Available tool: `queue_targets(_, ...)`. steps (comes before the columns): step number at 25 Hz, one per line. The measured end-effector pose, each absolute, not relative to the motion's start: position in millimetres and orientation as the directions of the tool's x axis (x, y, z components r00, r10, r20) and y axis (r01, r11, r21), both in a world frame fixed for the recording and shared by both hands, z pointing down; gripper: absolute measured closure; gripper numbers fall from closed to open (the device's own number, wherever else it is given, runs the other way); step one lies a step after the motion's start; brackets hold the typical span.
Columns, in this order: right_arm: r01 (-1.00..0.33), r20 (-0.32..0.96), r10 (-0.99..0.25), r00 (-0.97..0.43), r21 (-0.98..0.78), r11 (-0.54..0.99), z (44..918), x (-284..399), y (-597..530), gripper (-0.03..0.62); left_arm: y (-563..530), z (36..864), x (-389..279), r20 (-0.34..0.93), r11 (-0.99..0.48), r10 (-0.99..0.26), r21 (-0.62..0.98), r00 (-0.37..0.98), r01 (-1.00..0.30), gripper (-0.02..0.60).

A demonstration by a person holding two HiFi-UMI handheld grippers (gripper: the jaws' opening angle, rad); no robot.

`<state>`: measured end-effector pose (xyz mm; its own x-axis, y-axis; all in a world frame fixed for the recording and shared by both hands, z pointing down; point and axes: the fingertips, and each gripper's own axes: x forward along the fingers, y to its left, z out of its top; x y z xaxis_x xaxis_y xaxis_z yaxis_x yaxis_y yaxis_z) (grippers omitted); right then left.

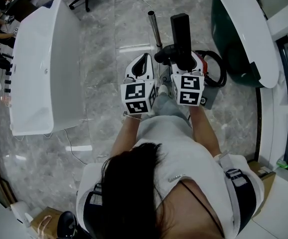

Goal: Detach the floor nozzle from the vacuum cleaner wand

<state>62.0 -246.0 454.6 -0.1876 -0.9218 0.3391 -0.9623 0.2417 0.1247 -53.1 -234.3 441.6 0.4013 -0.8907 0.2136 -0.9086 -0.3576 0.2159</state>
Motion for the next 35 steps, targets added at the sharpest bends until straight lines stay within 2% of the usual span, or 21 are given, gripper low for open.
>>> queue_targets(9,-0.963,0.389,-0.903,-0.184,0.114,0.245,475.7,61.9,-235.8,0.378,-228.3,461.2,-51.3,0.262,-0.351,-0.878,0.216,0.401,-0.911,0.577)
queue_targets(35,-0.957,0.407,-0.893,-0.193,0.122,0.263,483.6,83.0,-245.4,0.378,-241.5,464.3,-24.9,0.279,-0.354,-0.869,0.225,0.408,-0.908,0.577)
